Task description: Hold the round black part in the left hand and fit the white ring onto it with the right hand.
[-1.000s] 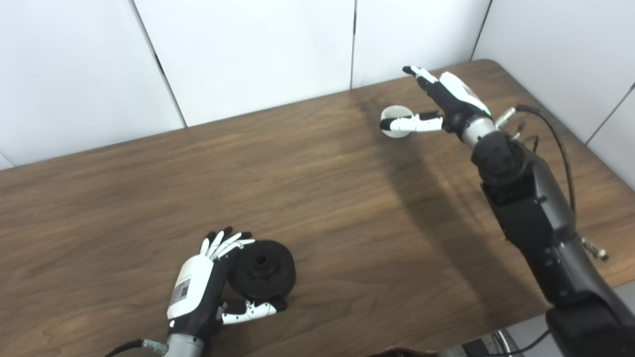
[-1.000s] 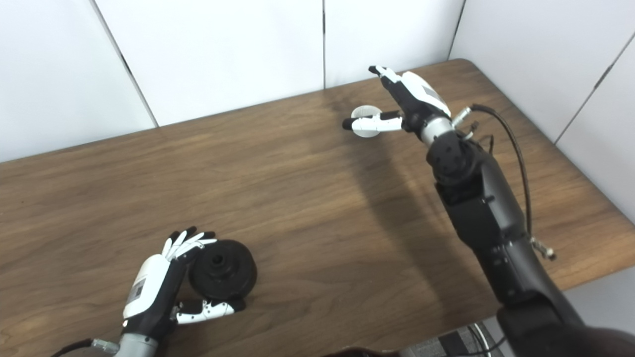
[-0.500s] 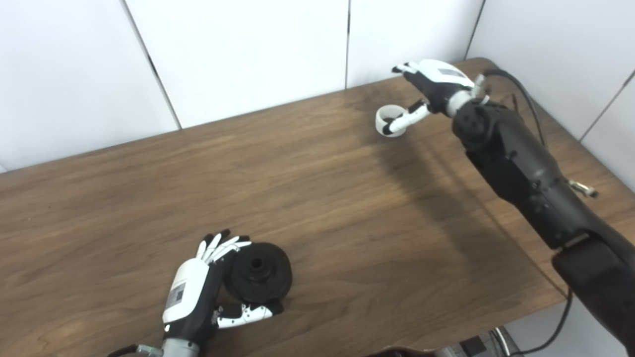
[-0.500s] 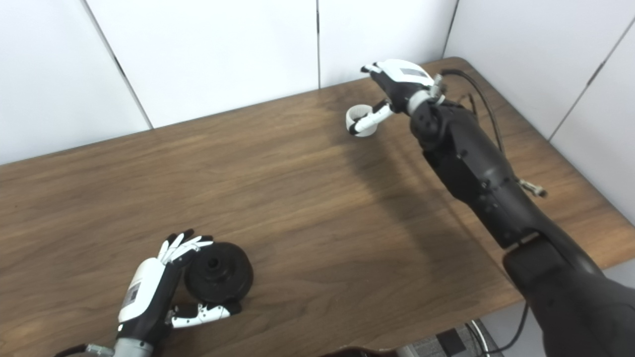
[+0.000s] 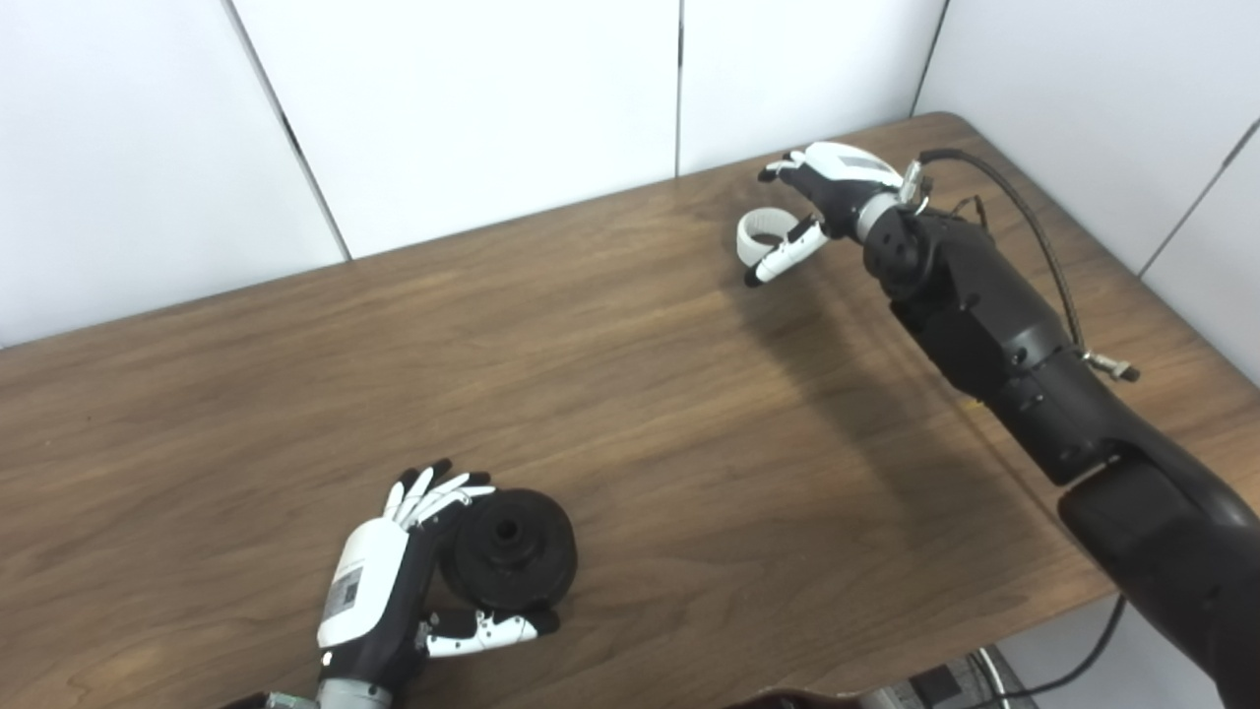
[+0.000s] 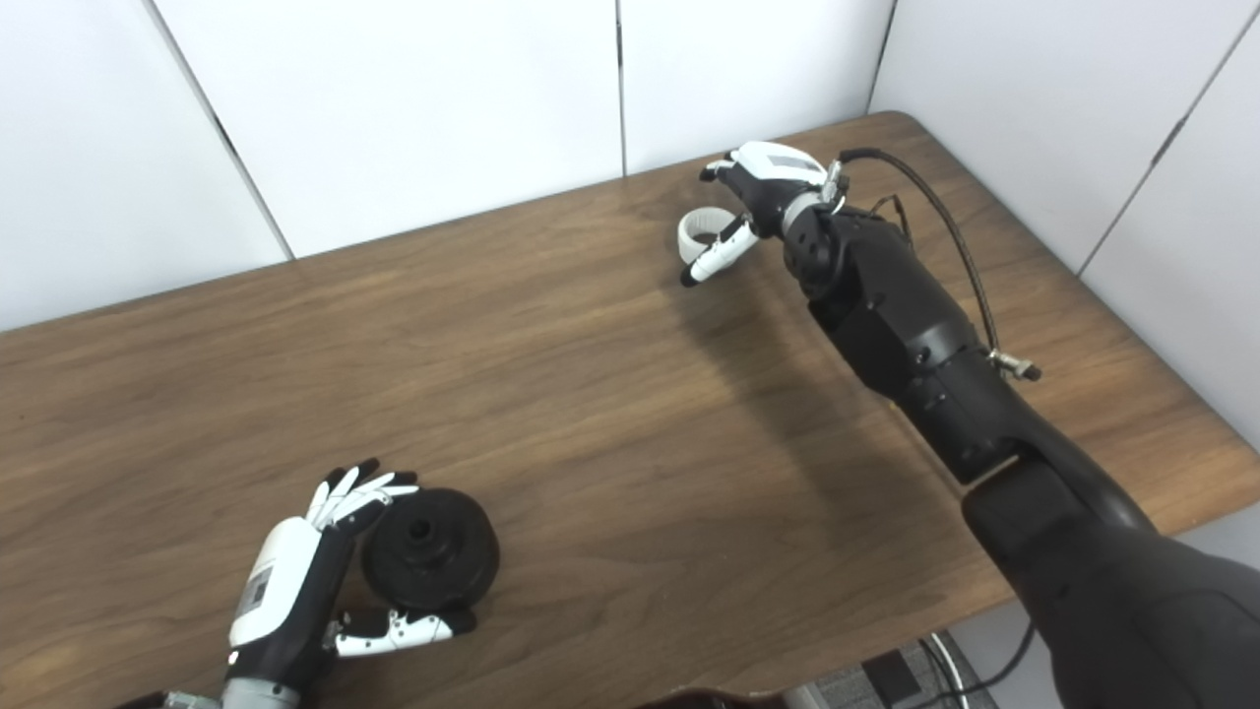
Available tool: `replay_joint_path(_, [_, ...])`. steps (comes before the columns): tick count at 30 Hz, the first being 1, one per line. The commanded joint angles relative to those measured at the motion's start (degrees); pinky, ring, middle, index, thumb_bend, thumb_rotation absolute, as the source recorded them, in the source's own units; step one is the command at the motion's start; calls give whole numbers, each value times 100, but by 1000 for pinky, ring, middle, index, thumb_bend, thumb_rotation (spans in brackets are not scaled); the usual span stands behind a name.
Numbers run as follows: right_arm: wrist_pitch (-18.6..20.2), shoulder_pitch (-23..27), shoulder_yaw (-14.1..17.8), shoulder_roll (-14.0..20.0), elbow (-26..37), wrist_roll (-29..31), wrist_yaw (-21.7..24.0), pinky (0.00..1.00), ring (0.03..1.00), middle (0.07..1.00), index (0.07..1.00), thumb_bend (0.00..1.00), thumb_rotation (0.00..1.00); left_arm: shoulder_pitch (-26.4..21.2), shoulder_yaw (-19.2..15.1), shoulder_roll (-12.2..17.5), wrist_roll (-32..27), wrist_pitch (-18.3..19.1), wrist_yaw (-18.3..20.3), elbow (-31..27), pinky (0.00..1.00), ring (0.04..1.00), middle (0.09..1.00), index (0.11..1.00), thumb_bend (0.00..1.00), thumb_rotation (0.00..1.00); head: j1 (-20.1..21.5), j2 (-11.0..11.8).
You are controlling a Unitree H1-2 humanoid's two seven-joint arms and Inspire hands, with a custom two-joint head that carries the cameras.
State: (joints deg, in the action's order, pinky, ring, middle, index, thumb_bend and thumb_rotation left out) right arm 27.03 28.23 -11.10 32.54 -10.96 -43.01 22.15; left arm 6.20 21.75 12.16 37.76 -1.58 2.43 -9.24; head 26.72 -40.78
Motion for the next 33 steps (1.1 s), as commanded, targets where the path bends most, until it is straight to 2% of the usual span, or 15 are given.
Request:
replay_joint_path(1, [-22, 277, 83, 42, 16, -25, -185, 1000, 1000, 1000, 869, 875, 346, 364, -24, 149, -6, 230, 203, 334, 1000, 970, 850, 483, 524, 67, -6, -12])
replay_joint_path(8, [-84, 172, 49, 10, -38, 39, -389, 1000, 1000, 1000, 867, 837, 337, 402, -26, 107, 18, 225, 188, 287, 1000, 967, 848, 483, 525, 66, -64, -13])
replay_joint_path(20, [-44, 158, -25, 14, -129, 60, -490, 1000, 1000, 997, 875, 798, 307, 417, -35, 97, 30, 164, 172, 276, 1000, 965, 848, 483, 525, 66, -68, -16])
replay_joint_path(29, [-112, 142, -135, 42, -219, 62, -565, 1000, 1000, 963, 835, 788, 307, 430, -25, 75, 67, 220, 212, 220, 1000, 970, 849, 483, 525, 66, -108, -49])
replay_joint_path(33, [-139, 124, -126, 41, -234, 93, -645, 991, 1000, 957, 795, 753, 289, 438, -19, 82, 115, 254, 238, 140, 1000, 965, 848, 483, 525, 66, -109, -117])
